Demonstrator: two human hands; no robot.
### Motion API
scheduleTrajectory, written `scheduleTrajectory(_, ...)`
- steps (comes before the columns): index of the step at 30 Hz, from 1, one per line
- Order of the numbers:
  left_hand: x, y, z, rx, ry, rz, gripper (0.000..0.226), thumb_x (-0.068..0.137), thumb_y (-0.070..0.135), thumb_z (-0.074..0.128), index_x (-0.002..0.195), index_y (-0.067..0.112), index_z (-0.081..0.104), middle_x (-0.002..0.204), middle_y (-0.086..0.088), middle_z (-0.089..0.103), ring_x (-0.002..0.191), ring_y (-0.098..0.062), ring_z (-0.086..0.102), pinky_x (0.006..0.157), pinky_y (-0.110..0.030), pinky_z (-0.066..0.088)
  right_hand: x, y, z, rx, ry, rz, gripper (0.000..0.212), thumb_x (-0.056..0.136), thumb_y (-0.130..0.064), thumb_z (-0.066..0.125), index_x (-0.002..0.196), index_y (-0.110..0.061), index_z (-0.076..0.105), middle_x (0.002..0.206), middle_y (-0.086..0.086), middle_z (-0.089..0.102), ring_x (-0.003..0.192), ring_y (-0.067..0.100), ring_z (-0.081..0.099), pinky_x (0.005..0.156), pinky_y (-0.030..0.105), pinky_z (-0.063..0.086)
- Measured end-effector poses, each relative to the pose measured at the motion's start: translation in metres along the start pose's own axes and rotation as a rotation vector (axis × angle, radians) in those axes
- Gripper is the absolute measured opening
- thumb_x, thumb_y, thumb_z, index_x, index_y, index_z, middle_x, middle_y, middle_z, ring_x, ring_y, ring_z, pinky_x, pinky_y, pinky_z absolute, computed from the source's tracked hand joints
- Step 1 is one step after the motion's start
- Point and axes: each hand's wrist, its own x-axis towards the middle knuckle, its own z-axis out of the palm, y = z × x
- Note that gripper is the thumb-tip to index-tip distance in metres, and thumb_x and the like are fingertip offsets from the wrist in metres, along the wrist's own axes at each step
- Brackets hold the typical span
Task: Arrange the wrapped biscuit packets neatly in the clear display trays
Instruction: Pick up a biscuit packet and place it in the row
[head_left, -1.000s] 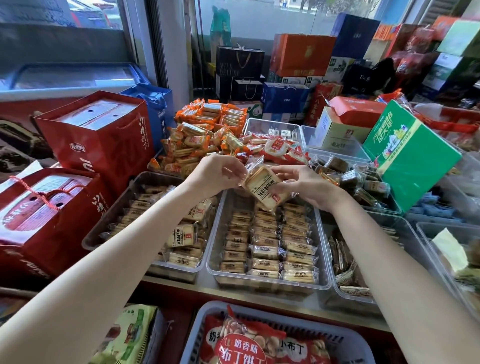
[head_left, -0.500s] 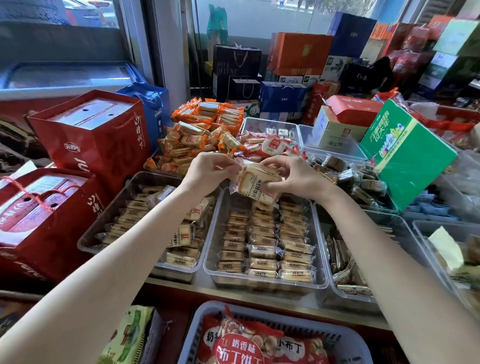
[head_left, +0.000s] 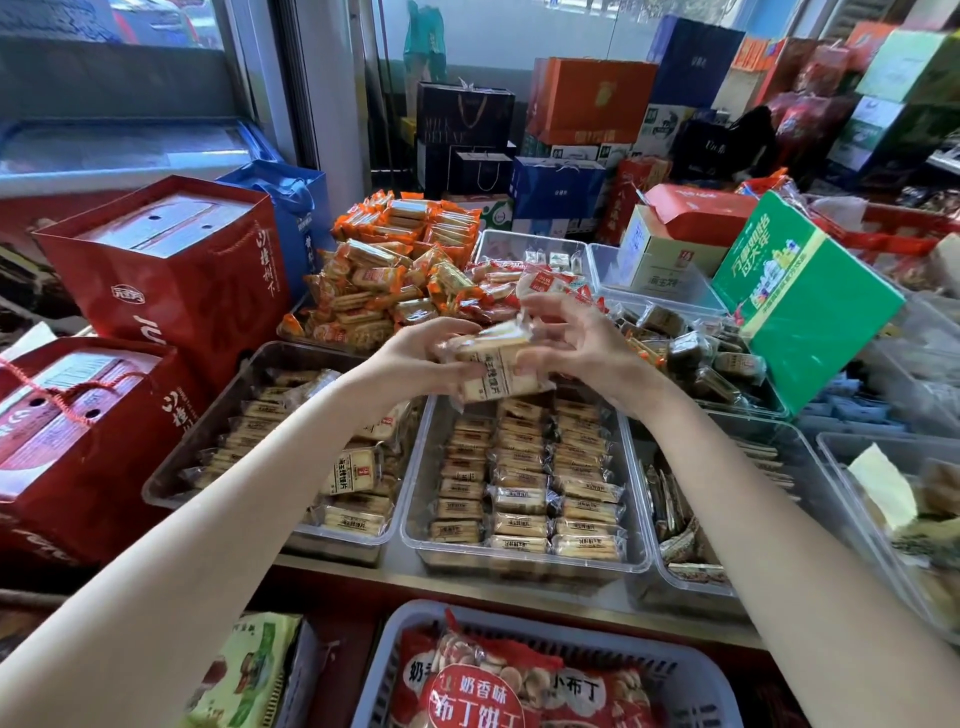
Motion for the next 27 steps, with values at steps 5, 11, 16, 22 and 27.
scheduleTrajectory(5,-0.002,-0.009,-0.014,-0.289,0.017,-0.038,0.042,0.069,0.020,0.068,0.110,0.025,0.060,0.107,-0.016,0.063,0.092,-0.019,0.068,0.079,-0.029,0.057,-0.004,0.009,-0.001,0.123,0.163,0.007,0.016,0.089,-0.021,0.062,0.105,-0.020,0.066,0.113,0.004,0.065,0.105,0.019,0.060,0.095,0.033,0.047)
scheduleTrajectory(11,0.002,-0.011,-0.016,-0.287,0.058,-0.037,0.052,0.066,0.020,0.069,0.117,0.022,0.057,0.103,-0.011,0.065,0.093,-0.020,0.068,0.075,-0.026,0.058,0.003,0.003,0.013,-0.031,0.211,-0.028,0.007,0.080,-0.013,0.072,0.086,-0.016,0.072,0.093,0.000,0.071,0.092,0.016,0.066,0.088,0.027,0.051)
scheduleTrajectory(16,0.002,-0.013,-0.018,-0.300,0.057,-0.022,0.041,0.078,0.010,0.066,0.117,0.020,0.057,0.109,-0.011,0.061,0.092,-0.020,0.067,0.075,-0.027,0.058,0.006,0.004,0.017,0.321,0.273,0.066,0.006,0.084,0.001,0.064,0.081,-0.004,0.068,0.075,0.007,0.072,0.068,0.019,0.071,0.068,0.027,0.059)
scheduleTrajectory(22,0.003,-0.016,-0.014,-0.280,0.056,-0.047,0.044,0.082,0.006,0.065,0.122,0.019,0.052,0.106,-0.008,0.060,0.085,-0.014,0.070,0.073,-0.026,0.058,0.010,0.008,0.023,0.312,0.345,0.104,0.009,0.088,-0.002,0.061,0.082,-0.007,0.064,0.078,0.010,0.070,0.066,0.019,0.070,0.070,0.031,0.059)
scheduleTrajectory(27,0.010,-0.014,-0.015,-0.033,0.075,-0.030,0.056,0.078,0.008,0.072,0.128,0.022,0.049,0.117,-0.004,0.059,0.091,-0.015,0.067,0.075,-0.028,0.058,0.009,0.007,0.012,-0.164,0.171,0.063,0.014,0.082,-0.023,0.071,0.095,-0.018,0.069,0.090,0.003,0.070,0.084,0.015,0.066,0.079,0.025,0.055)
